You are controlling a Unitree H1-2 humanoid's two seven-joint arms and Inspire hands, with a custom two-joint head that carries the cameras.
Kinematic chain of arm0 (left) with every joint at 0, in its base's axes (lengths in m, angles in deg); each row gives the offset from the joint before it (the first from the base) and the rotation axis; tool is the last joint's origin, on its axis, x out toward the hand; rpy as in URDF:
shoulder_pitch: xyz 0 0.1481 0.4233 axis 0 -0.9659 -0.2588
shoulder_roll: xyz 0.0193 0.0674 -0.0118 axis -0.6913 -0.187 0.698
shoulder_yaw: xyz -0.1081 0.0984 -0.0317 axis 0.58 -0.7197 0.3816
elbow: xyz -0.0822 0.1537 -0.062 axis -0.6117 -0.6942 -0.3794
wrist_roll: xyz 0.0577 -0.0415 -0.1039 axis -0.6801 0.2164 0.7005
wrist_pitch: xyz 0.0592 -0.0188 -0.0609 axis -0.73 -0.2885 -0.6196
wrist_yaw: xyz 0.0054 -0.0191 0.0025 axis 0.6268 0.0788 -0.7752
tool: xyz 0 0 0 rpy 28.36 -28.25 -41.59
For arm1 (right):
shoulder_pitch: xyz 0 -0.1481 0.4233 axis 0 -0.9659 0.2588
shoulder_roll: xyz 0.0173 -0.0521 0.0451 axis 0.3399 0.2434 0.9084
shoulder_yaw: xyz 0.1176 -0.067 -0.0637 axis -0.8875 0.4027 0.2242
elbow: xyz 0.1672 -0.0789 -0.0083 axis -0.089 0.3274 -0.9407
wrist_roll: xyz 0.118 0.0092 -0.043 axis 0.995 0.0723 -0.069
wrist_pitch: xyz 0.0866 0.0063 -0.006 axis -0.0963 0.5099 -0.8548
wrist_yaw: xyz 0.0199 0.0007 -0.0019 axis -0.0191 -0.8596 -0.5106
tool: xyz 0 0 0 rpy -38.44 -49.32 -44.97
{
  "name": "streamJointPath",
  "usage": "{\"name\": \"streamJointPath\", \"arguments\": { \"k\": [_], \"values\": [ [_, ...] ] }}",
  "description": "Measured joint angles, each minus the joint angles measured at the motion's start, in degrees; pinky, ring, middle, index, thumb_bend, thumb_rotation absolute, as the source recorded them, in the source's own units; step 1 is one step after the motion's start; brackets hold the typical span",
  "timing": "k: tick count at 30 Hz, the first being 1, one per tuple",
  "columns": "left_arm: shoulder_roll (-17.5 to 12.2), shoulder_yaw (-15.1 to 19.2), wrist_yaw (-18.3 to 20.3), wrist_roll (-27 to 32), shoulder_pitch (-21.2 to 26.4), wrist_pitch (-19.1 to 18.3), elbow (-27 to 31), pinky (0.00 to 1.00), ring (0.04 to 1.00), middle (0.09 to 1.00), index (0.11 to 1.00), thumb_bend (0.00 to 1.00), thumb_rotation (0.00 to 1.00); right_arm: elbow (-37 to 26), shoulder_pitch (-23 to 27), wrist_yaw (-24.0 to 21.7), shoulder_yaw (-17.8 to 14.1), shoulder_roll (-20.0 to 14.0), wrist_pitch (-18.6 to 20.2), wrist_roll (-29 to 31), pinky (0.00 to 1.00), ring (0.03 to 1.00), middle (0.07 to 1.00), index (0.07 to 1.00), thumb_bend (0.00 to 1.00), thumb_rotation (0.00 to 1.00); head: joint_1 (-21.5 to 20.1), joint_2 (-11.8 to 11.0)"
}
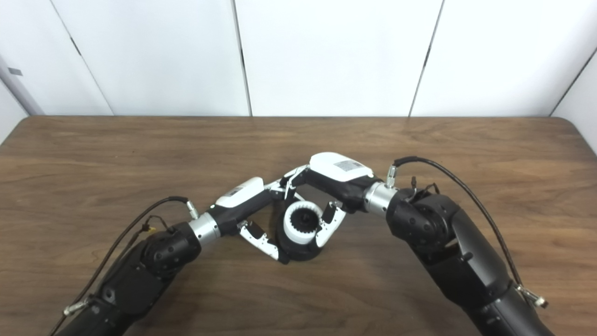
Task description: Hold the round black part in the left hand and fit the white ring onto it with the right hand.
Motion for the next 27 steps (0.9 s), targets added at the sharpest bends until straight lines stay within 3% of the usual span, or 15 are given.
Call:
{"name": "streamJointPath", "arguments": {
  "k": [3, 4, 5, 7, 10, 19, 23, 27],
  "values": [
    [-0.1, 0.0, 0.0, -0.3, 0.0, 0.0, 0.1, 0.89, 1.0, 1.0, 0.487, 0.52, 0.07, 0.7, 0.0, 0.2, 0.2, 0.2, 0.0, 0.0, 0.84, 0.878, 0.847, 0.489, 0.52, 0.15, 0.0, 0.0],
    [-0.1, 0.0, -0.1, -0.3, 0.0, 0.0, 0.1, 0.89, 1.0, 1.0, 0.487, 0.52, 0.07, 0.7, 0.0, 0.2, 0.3, 0.1, 0.1, 0.0, 0.83, 0.872, 0.867, 0.64, 0.73, 0.22, 0.0, 0.0],
    [-0.1, 0.1, -0.1, -0.3, 0.1, 0.0, 0.1, 0.89, 1.0, 1.0, 0.487, 0.52, 0.07, 0.7, 0.1, 0.1, 0.3, 0.1, 0.3, 0.0, 0.83, 0.871, 0.883, 0.725, 0.81, 0.24, -0.3, -0.1],
    [-0.1, 0.1, -0.1, -0.2, 0.1, -0.1, 0.1, 0.89, 1.0, 1.0, 0.487, 0.52, 0.07, 0.7, 0.1, -0.3, 0.3, -0.3, 0.8, -0.1, 0.83, 0.88, 0.917, 0.863, 0.9, 0.25, -0.4, -0.1],
    [-0.1, 0.1, -0.1, 0.0, 0.1, -0.2, 0.1, 0.9, 1.0, 1.0, 0.487, 0.52, 0.07, 0.5, 0.0, -1.1, 0.4, -0.7, 1.4, -0.1, 0.83, 0.887, 0.932, 0.937, 0.92, 0.24, -0.6, 0.0],
    [0.6, -0.2, 0.0, 0.0, -0.2, -1.6, 1.0, 0.91, 1.0, 1.0, 0.488, 0.52, 0.07, -1.0, -0.6, -4.5, -0.7, -3.2, 3.7, 0.2, 0.84, 0.902, 0.945, 0.942, 0.92, 0.22, -0.8, 0.2],
    [0.5, -0.3, 0.0, -0.1, -0.1, -1.6, 1.1, 0.9, 1.0, 1.0, 0.488, 0.52, 0.07, -1.5, -1.1, -5.6, -2.3, -6.3, 3.8, 1.0, 0.85, 0.912, 0.954, 0.94, 0.9, 0.2, -0.8, 0.2],
    [0.3, -0.2, 0.0, 0.0, -0.1, -1.7, 1.2, 0.9, 1.0, 1.0, 0.488, 0.52, 0.07, -0.8, -2.1, -7.1, -4.4, -11.0, 6.8, -0.2, 0.85, 0.913, 0.961, 0.933, 0.9, 0.17, -1.1, 0.4]
  ]
}}
